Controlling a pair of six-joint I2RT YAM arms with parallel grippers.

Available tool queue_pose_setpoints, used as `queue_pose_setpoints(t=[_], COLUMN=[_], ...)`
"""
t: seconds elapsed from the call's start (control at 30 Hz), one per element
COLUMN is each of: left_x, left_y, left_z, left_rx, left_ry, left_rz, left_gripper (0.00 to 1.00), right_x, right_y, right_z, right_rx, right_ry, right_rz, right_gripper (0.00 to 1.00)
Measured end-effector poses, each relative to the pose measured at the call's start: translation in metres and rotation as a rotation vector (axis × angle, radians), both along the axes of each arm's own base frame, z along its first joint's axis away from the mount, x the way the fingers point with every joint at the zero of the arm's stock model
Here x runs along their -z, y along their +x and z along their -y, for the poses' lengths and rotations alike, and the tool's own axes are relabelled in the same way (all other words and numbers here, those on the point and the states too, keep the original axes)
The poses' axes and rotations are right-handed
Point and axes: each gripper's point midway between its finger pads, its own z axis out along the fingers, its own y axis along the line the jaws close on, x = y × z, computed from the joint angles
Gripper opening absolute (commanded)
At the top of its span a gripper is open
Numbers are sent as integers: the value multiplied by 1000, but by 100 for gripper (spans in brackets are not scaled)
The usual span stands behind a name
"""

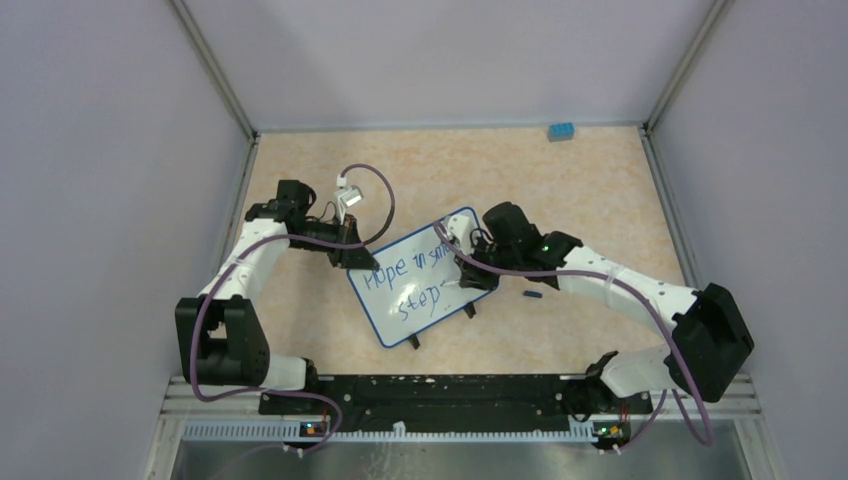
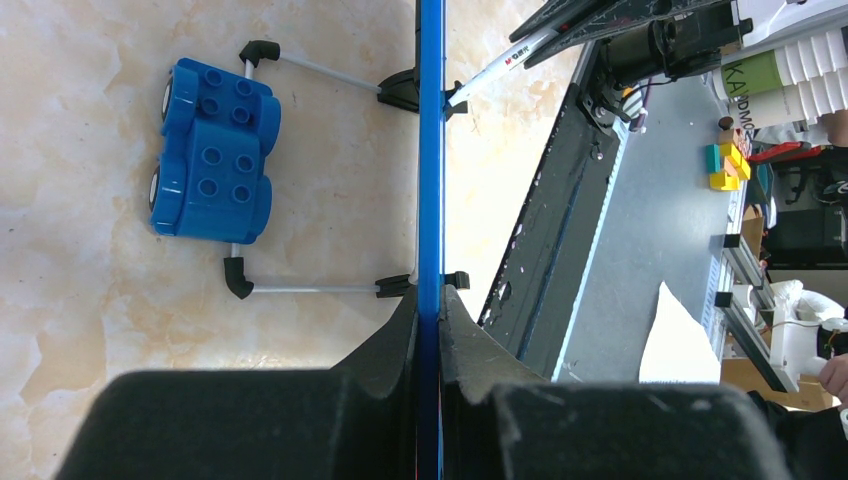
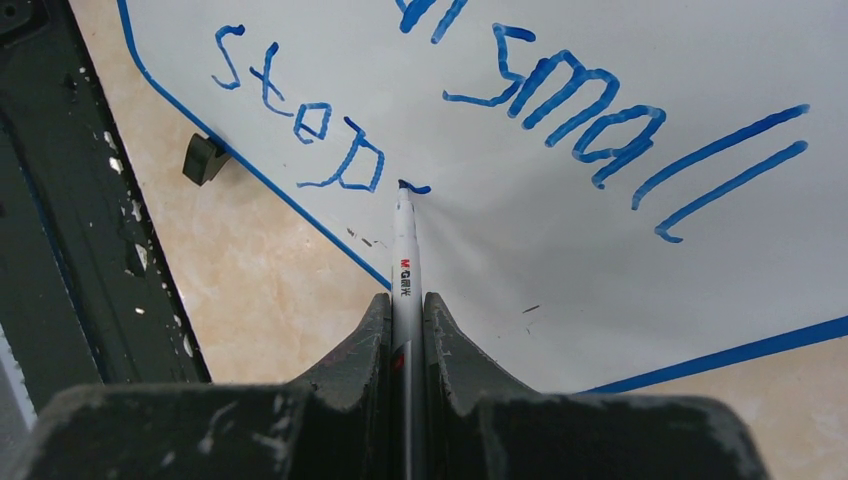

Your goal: Write a sentence on the whiteboard

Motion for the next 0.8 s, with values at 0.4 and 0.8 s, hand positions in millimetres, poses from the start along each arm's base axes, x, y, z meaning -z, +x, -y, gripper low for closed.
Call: queue_pose_setpoints(t=[0.4, 0.8], left_x=[0, 0], left_y=[0, 0], left_z=[0, 0], left_rx=[0, 0], left_ry=[0, -1], left_rz=[0, 0], left_gripper=[0, 0], right_x=[4, 6], right_y=[-6, -7], right_z=[-5, -1], right_rx=[-26, -21], right_ry=[-2, -14], right_rz=[-14, -5], right_gripper=[0, 0])
